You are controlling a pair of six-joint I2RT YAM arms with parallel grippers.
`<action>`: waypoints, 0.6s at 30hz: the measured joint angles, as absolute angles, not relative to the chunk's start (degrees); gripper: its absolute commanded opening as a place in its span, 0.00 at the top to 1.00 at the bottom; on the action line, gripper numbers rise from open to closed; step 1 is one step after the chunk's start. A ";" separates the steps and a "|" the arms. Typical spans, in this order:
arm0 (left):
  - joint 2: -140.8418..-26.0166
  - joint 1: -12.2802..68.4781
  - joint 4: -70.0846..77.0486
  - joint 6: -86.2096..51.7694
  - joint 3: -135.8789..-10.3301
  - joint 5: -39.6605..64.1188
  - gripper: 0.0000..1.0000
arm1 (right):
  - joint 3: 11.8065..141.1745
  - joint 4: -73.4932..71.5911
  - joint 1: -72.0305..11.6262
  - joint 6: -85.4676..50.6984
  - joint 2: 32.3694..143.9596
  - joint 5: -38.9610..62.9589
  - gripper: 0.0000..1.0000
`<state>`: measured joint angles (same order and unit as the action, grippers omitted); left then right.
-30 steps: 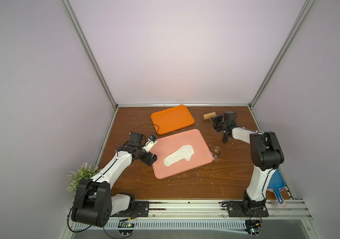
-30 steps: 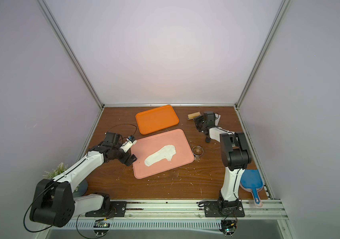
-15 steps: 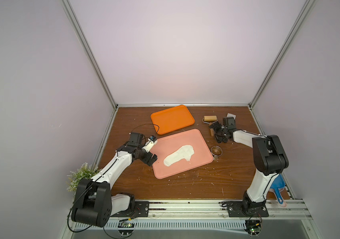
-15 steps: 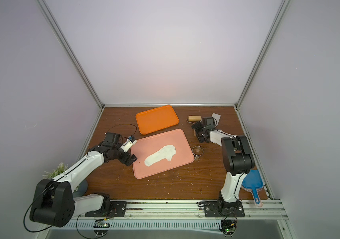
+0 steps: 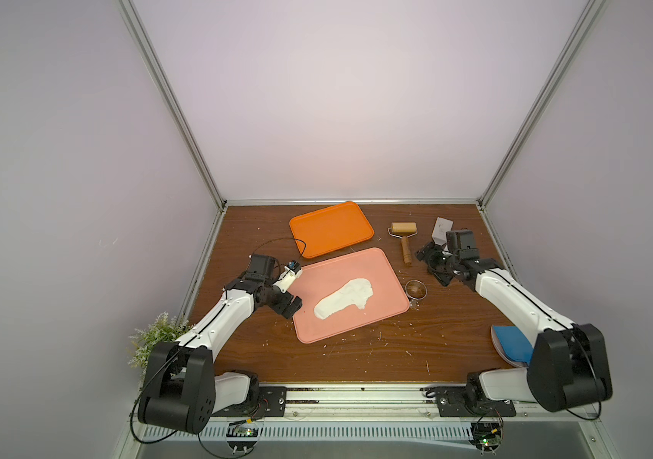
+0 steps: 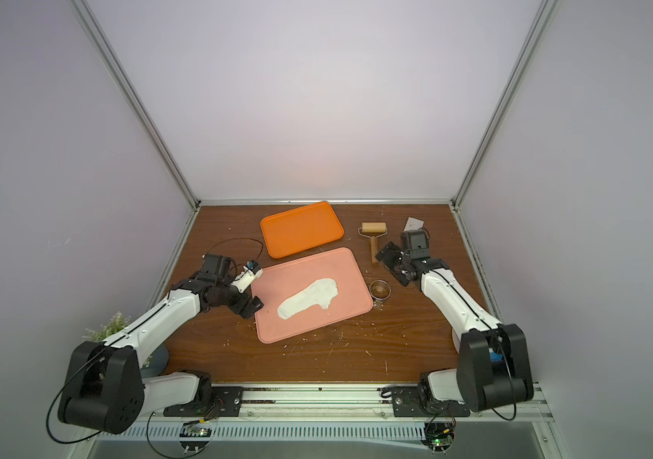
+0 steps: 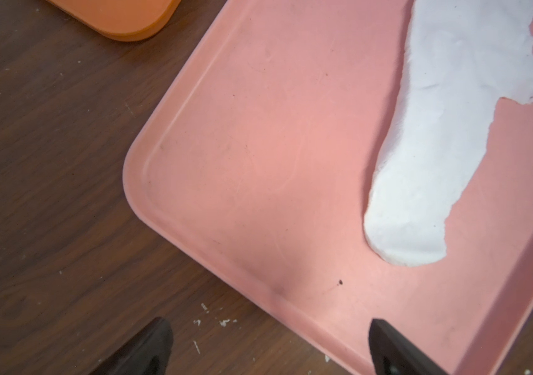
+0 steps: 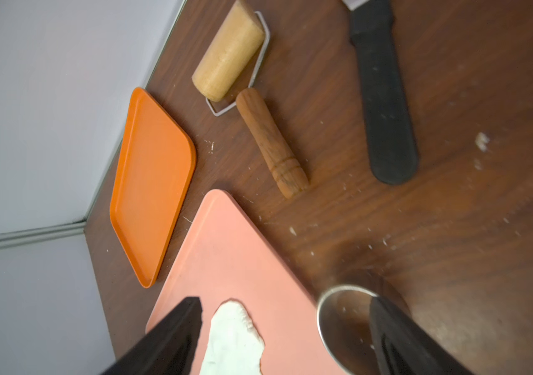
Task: Roll out the dumpling wrappers from the dough
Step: Place the rolling pin at the center of the board, then adjust the dumpling mold at the center of the board.
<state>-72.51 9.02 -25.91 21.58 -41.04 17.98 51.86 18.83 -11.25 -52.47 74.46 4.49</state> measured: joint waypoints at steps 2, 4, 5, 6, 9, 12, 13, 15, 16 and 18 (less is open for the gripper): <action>-72.86 9.02 -25.89 21.39 -41.04 17.98 0.05 | 49.52 20.67 -11.25 -50.83 70.78 4.10 0.25; -73.49 9.02 -25.89 21.37 -41.04 17.96 0.05 | 47.75 22.00 -11.31 -49.41 68.93 3.46 0.30; -73.89 9.02 -25.89 21.34 -41.04 17.93 0.05 | 46.94 22.37 -11.44 -48.88 68.66 3.33 0.31; -74.26 9.02 -25.87 21.30 -41.04 17.91 0.05 | 46.04 22.68 -11.73 -48.47 68.71 3.22 0.36; -74.96 9.02 -25.87 21.26 -41.01 17.85 0.06 | 43.75 23.79 -13.58 -47.48 69.80 2.81 0.49; -75.29 9.02 -25.85 21.21 -40.97 17.78 0.06 | 42.57 23.94 -15.40 -47.05 71.61 1.83 0.60; -75.40 9.02 -25.82 21.21 -40.97 17.72 0.06 | 42.30 23.86 -15.66 -47.11 72.10 1.65 0.60; -75.77 9.02 -25.74 21.19 -40.97 17.69 0.07 | 41.52 23.57 -15.79 -47.09 72.66 1.17 0.60; -76.01 9.02 -25.69 21.19 -40.97 17.69 0.07 | 41.12 23.44 -15.79 -47.07 72.66 0.73 0.60; -76.47 9.02 -25.67 21.19 -40.97 17.69 0.07 | 40.07 22.98 -15.79 -47.11 72.60 -0.05 0.60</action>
<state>-76.47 9.02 -25.67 21.19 -40.97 17.69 40.07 22.98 -15.79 -47.11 72.60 -0.05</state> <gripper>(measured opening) 0.933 0.398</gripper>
